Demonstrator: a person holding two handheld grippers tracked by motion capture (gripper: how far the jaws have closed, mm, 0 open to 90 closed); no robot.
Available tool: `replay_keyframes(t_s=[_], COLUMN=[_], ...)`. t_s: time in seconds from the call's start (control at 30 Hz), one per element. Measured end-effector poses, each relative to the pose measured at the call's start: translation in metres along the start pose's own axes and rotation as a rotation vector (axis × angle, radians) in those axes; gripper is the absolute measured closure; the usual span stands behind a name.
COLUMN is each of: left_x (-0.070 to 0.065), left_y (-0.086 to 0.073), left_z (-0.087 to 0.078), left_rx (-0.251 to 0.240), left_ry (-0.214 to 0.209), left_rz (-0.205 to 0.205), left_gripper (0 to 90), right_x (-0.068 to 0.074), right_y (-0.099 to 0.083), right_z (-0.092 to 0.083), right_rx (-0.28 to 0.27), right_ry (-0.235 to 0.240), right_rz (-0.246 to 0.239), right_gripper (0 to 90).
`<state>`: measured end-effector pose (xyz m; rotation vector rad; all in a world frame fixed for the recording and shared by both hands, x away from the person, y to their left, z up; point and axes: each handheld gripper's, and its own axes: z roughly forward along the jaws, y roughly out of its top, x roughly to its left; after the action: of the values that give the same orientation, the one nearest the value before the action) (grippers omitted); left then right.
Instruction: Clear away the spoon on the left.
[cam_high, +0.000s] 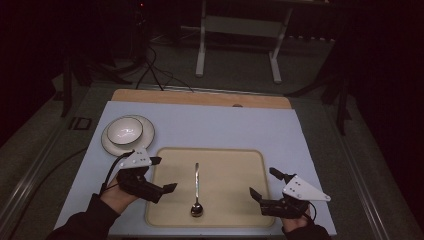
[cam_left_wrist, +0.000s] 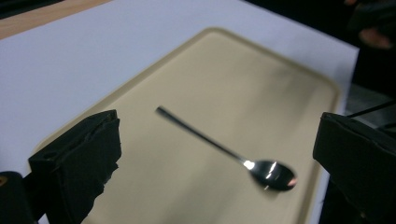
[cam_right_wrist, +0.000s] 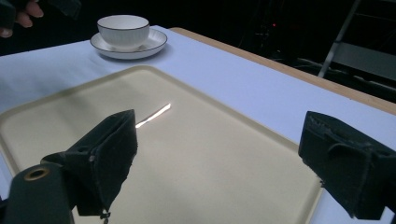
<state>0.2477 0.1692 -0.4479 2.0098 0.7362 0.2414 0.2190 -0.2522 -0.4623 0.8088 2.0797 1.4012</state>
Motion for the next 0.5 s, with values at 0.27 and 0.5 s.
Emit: replay_keyframes(t_s=[0.27,0.5], left_x=[0.009,0.016], left_y=[-0.022,-0.038], left_z=[-0.012,-0.013], left_rx=[-0.046,-0.047], left_ry=[0.046,0.095], left_rz=[-0.069,-0.103], left_gripper=[1.8,1.8], right_x=[0.0,0.0], right_y=[0.0,-0.001], right_z=[0.001,0.002], right_rx=[0.003,0.012], right_ry=[0.003,0.003], right_rz=[-0.003,-0.006], right_gripper=[11.9,11.9])
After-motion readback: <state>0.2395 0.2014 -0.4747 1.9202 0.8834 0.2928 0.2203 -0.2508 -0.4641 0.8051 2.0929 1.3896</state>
